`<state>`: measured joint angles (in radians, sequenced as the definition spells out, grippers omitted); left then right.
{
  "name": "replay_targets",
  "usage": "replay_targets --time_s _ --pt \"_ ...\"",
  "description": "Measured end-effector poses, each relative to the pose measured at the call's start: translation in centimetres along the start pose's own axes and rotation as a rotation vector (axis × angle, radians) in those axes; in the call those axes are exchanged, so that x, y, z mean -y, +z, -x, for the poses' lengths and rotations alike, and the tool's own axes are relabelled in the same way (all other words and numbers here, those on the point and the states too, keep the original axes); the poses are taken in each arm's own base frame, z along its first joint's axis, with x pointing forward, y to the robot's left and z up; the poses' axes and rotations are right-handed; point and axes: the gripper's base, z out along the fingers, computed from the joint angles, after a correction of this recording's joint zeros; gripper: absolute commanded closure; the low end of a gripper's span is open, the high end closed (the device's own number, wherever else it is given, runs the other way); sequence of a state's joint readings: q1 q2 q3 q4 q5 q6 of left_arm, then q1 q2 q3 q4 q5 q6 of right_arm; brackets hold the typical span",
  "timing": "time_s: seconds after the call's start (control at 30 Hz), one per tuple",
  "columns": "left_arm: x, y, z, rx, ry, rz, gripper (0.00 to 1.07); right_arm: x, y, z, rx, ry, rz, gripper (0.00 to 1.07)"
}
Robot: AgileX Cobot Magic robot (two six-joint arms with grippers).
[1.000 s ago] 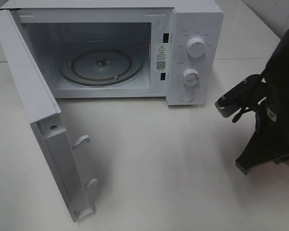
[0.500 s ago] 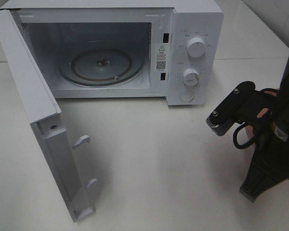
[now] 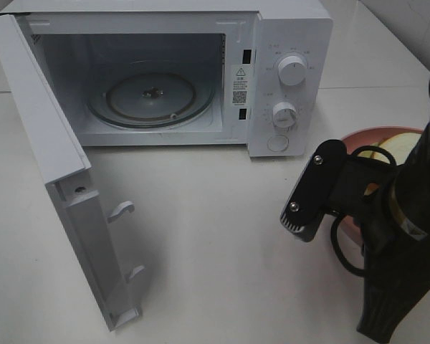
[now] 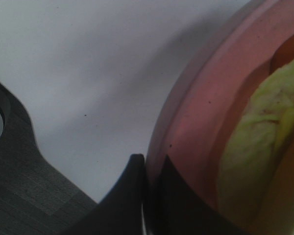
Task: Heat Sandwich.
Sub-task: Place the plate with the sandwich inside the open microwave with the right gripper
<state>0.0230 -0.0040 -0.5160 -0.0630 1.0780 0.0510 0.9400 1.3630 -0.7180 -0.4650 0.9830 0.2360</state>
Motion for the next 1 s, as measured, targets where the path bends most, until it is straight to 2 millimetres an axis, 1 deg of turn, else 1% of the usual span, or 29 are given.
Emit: replay_targets --time_s 0.03,0.13,0.27,0.3,0.33,0.43,0.6,0.7,0.73,0.87,0.97,1.0 --pt "0.0 0.0 0.0 0.000 0.000 0.000 0.07 -0.4 -0.2 0.1 0.009 -0.044 -0.001 1.07" --pt "0.0 0.0 0.0 0.000 0.000 0.000 0.07 -0.8 -0.3 0.1 0.015 -0.085 -0.001 1.07" --pt "0.0 0.0 0.0 0.000 0.000 0.000 0.07 -1.6 -0.7 0.2 0.034 -0.200 -0.002 1.07" --pt "0.0 0.0 0.0 0.000 0.000 0.000 0.07 -1.6 -0.7 0.2 0.034 -0.200 -0.002 1.07" --pt "0.0 0.0 0.0 0.000 0.000 0.000 0.07 -1.8 -0.8 0.3 0.046 -0.250 -0.001 1.07" --pt "0.0 0.0 0.0 0.000 0.000 0.000 0.07 -1.9 -0.8 0.5 0.065 -0.323 0.002 1.07" --pt "0.0 0.0 0.0 0.000 0.000 0.000 0.07 -2.0 -0.8 0.6 0.081 -0.390 0.002 1.07" --pt "0.0 0.0 0.0 0.000 0.000 0.000 0.07 -2.1 -0.8 0.9 0.114 -0.488 0.001 1.07" --pt "0.0 0.0 0.0 0.000 0.000 0.000 0.07 -2.1 -0.8 0.9 0.114 -0.488 0.001 1.07" --pt "0.0 0.0 0.0 0.000 0.000 0.000 0.07 -2.3 -0.9 1.3 0.168 -0.625 -0.004 1.07" --pt "0.0 0.0 0.0 0.000 0.000 0.000 0.07 -2.3 -0.9 1.5 0.187 -0.663 -0.007 1.06" --pt "0.0 0.0 0.0 0.000 0.000 0.000 0.07 -2.4 -0.9 1.6 0.210 -0.702 -0.011 1.06"
